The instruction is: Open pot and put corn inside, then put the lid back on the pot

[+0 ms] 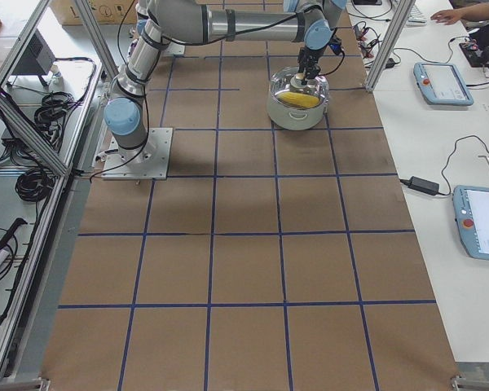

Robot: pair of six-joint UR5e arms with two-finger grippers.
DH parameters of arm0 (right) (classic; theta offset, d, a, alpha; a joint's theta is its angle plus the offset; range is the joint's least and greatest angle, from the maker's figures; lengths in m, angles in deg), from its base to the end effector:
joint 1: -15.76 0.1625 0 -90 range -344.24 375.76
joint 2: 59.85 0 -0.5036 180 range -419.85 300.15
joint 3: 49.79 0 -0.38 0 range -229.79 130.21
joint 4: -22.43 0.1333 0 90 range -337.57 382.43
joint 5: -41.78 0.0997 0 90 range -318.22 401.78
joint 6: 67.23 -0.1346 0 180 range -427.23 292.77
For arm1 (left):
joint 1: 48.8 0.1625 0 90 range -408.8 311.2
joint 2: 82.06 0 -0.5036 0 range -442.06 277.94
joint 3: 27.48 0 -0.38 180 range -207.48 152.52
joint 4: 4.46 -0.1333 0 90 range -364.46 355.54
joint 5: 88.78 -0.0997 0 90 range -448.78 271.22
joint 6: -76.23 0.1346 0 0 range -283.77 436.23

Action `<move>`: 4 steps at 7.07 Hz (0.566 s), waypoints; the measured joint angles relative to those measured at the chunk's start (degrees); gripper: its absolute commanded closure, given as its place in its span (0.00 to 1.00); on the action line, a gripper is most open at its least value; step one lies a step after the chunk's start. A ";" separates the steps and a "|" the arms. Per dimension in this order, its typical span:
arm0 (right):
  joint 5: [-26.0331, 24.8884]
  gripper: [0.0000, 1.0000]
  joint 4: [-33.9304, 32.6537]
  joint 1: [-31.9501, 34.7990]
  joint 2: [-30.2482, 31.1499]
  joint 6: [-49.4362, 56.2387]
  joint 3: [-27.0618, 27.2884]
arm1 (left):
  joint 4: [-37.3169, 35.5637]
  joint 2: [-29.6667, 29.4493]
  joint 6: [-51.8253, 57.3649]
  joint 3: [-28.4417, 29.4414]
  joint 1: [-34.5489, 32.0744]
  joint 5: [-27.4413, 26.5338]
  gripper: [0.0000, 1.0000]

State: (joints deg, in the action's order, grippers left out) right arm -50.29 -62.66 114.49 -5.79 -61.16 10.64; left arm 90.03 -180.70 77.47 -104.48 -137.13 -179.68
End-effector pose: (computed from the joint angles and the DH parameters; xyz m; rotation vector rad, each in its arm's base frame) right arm 0.2400 -0.7166 0.3767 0.4029 -3.0598 -0.3034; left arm -0.1150 -0.5575 0.5545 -0.0117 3.1259 0.0042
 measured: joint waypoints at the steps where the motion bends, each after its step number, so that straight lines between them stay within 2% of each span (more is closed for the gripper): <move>1: -0.20 0.80 0.08 -0.01 0.05 -0.06 -0.02 | -0.72 -0.09 -0.01 -0.14 -0.01 0.06 0.00; 3: -0.42 0.80 0.64 -0.03 0.12 -0.09 -0.45 | -1.10 -0.36 -0.04 -0.15 -0.08 0.15 0.00; 4: -0.46 0.73 0.80 -0.03 0.12 -0.10 -0.56 | -1.16 -0.42 -0.07 -0.10 -0.08 0.16 0.00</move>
State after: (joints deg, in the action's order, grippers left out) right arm -50.74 -61.86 114.46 -5.67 -61.25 10.08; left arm 88.87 -181.12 77.40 -104.57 -137.21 -179.53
